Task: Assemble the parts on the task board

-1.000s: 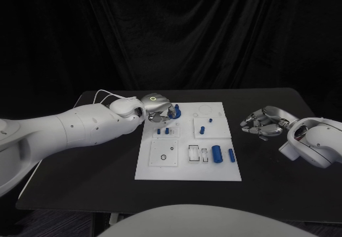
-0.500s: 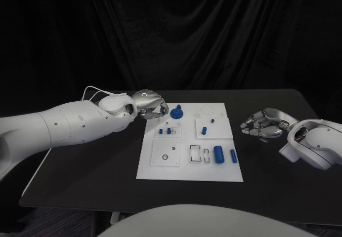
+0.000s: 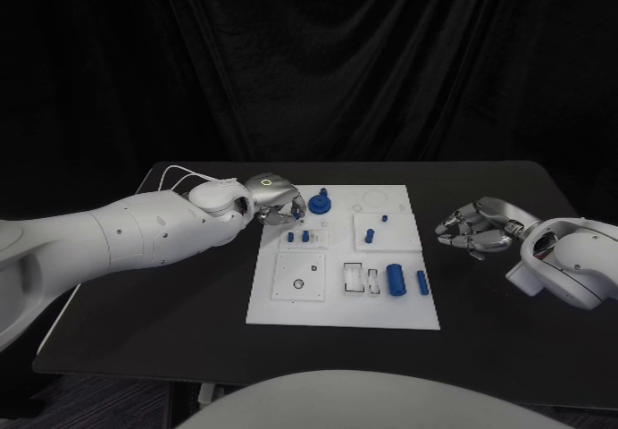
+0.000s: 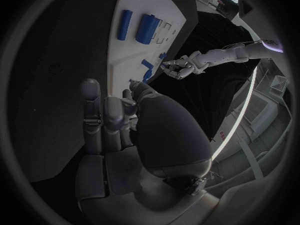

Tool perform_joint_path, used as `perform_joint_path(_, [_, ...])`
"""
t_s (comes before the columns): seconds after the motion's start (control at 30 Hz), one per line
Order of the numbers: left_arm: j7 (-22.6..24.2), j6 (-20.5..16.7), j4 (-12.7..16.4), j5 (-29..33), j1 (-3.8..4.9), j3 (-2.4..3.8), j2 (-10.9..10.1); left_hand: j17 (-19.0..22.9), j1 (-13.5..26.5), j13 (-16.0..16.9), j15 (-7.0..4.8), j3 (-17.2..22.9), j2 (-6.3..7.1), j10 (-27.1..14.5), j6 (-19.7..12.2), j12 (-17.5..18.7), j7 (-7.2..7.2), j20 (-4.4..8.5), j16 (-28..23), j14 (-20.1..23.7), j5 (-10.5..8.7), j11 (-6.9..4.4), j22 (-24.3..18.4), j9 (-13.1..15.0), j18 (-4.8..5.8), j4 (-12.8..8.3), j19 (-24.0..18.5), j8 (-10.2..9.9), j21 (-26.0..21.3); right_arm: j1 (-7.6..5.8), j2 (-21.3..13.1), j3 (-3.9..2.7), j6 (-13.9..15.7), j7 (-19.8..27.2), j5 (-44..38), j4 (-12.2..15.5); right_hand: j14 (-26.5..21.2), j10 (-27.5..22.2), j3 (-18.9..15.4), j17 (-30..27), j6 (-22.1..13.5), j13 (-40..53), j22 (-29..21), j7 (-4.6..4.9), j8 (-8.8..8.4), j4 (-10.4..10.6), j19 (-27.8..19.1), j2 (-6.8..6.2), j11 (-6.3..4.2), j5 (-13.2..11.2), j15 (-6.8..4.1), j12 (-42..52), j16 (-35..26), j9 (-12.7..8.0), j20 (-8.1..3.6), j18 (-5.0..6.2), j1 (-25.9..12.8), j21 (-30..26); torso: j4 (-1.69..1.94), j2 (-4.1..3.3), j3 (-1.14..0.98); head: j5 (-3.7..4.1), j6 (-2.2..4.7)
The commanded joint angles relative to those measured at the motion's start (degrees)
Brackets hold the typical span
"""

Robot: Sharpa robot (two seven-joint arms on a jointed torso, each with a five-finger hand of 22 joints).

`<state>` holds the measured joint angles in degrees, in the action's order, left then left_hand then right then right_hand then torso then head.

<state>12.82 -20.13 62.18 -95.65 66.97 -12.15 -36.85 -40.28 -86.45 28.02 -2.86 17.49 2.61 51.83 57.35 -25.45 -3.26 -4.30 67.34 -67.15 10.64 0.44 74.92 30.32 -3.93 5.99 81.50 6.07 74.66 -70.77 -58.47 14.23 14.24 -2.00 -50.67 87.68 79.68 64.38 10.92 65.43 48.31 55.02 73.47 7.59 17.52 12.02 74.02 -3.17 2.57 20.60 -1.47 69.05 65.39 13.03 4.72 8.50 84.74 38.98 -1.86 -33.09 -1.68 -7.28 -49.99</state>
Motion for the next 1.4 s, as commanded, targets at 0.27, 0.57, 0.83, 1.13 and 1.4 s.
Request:
perform_joint_path(0.27, [0.10, 0.50, -1.10, -0.08, -0.60, 0.06, 1.35, 0.32, 0.39, -0.14, 0.04, -0.04, 0.14, 0.52, -0.09, 0.35, 0.14, 0.09, -0.05, 0.02, -0.26, -0.02, 10.37, -0.17, 0.39, -0.36, -0.13, -0.32, 0.06, 0.17, -0.17, -0.03, -0.44, -0.63, 0.01, 0.21, -0.10, -0.56, 0.01, -0.15, 0.39, -0.07, -0.07, -0.20, -0.09, 0.25, -0.11, 0.48, 0.08, -0.09, 0.18, -0.40, -0.40, -0.08, 0.07, 0.47, 0.14, -0.25, -0.42, -0.18, -0.19, -0.06, -0.01])
perform_joint_path(0.57, [-0.22, 1.09, -1.34, -0.08, -0.67, 0.06, 1.73, 0.76, 0.43, -0.29, 0.06, -0.01, 0.16, 0.51, -0.39, 0.58, 0.17, 0.09, -0.26, 0.18, -0.26, -0.01, 10.25, -0.31, 0.30, -0.40, -0.35, -0.57, -0.38, 0.17, -0.10, -0.03, -0.52, -0.65, 0.01, 0.16, -0.10, -0.56, 0.01, -0.15, 0.39, -0.07, -0.07, -0.20, -0.09, 0.25, -0.11, 0.48, 0.08, -0.09, 0.18, -0.40, -0.40, -0.08, 0.07, 0.47, 0.14, -0.25, -0.39, 0.15, -0.23, 0.01, -0.01])
perform_joint_path(0.83, [-1.01, 2.03, -1.99, -0.08, -0.71, 0.06, 2.14, 1.20, 0.45, -0.45, 0.10, 0.02, 0.24, 0.36, -0.64, 0.89, 0.17, 0.10, -0.50, 0.43, -0.25, 0.07, 10.11, -0.45, 0.20, -0.49, -0.59, -0.80, -0.85, 0.17, -0.01, -0.03, -0.66, -0.66, 0.01, 0.12, -0.13, -0.61, 0.01, -0.15, 0.45, -0.08, -0.06, -0.20, -0.07, 0.26, -0.10, 0.50, 0.08, -0.15, 0.19, -0.41, -0.40, -0.08, 0.07, 0.45, 0.16, -0.24, -0.26, 0.21, -0.20, 0.10, -0.01])
perform_joint_path(1.13, [-1.98, 3.39, -2.79, -0.08, -1.08, 0.06, 2.69, 2.02, 0.60, -0.81, 0.24, 0.01, 0.50, -0.06, -1.13, 1.59, 0.16, 0.10, -0.93, 0.95, -0.52, 0.27, 9.98, -0.74, 0.11, -0.64, -0.87, -1.29, -1.40, 0.17, 0.05, -0.03, -0.89, -0.72, 0.01, 0.10, -0.14, -0.61, 0.01, -0.15, 0.49, -0.07, -0.08, -0.21, -0.05, 0.27, -0.12, 0.53, 0.08, -0.17, 0.19, -0.40, -0.40, -0.08, 0.07, 0.46, 0.16, -0.31, -0.33, 0.15, -0.22, 0.15, -0.01])
perform_joint_path(1.4, [-2.19, 4.06, -3.14, -0.08, -1.53, 0.06, 2.90, 2.52, 0.71, -0.97, 0.29, -0.01, 0.65, -0.30, -1.30, 1.93, 0.19, 0.09, -1.17, 1.24, -0.59, 0.34, 9.86, -0.88, 0.02, -0.69, -1.09, -1.50, -1.83, 0.17, 0.17, -0.03, -1.09, -0.76, 0.01, 0.07, -0.17, -0.69, 0.02, -0.18, 0.56, -0.14, -0.10, -0.22, -0.02, 0.28, -0.14, 0.58, 0.08, -0.18, 0.19, -0.45, -0.43, -0.08, 0.07, 0.47, 0.19, -0.38, -0.37, 0.13, -0.19, 0.08, -0.01])
